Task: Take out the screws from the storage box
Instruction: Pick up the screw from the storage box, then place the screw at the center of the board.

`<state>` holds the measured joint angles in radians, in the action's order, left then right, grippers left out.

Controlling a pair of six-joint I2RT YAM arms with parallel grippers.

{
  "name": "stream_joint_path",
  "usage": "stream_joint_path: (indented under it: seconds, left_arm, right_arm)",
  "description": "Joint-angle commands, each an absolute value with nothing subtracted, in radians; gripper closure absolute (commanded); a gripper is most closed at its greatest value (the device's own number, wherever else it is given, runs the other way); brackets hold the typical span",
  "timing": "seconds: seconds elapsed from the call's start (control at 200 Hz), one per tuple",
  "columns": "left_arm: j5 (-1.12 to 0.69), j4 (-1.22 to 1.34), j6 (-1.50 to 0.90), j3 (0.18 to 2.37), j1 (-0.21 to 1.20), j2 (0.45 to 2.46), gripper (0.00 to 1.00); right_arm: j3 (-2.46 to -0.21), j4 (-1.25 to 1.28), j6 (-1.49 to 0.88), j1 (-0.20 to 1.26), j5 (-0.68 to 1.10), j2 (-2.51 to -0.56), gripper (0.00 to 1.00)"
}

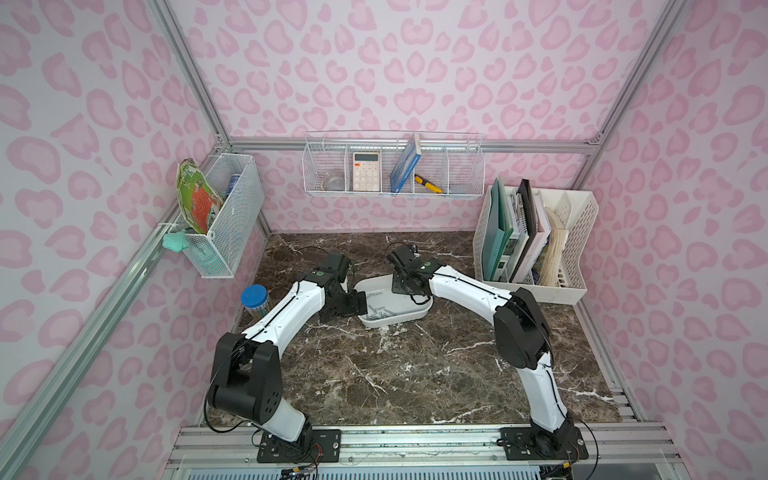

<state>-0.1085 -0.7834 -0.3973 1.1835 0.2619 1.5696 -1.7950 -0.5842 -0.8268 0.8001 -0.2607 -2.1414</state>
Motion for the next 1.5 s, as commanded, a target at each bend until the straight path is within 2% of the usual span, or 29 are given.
stream_joint_path:
  seconds: [0.0, 0.545, 1.195, 1.495]
  left_arm:
    - [-0.121, -0.801, -0.391, 1.193, 0.268, 1.579, 0.06]
    - [-0.128, -0.826, -0.379, 1.210, 0.275, 1.616, 0.05]
    - [-0.152, -0.828, -0.376, 1.213, 0.275, 1.647, 0.05]
    - [-0.141, -0.837, -0.380, 1.219, 0.275, 1.661, 0.05]
  right_arm:
    - [-1.737, -0.554, -0.825, 0.794, -0.290, -2.085, 1.00]
    - [-1.239, -0.441, -0.850, 0.716, -0.321, -1.744, 1.00]
    - [-0.967, -0.247, -0.693, 0.624, -0.243, -1.712, 1.00]
    - [-0.953, -0.212, -0.668, 0.605, -0.213, -1.756, 0.99]
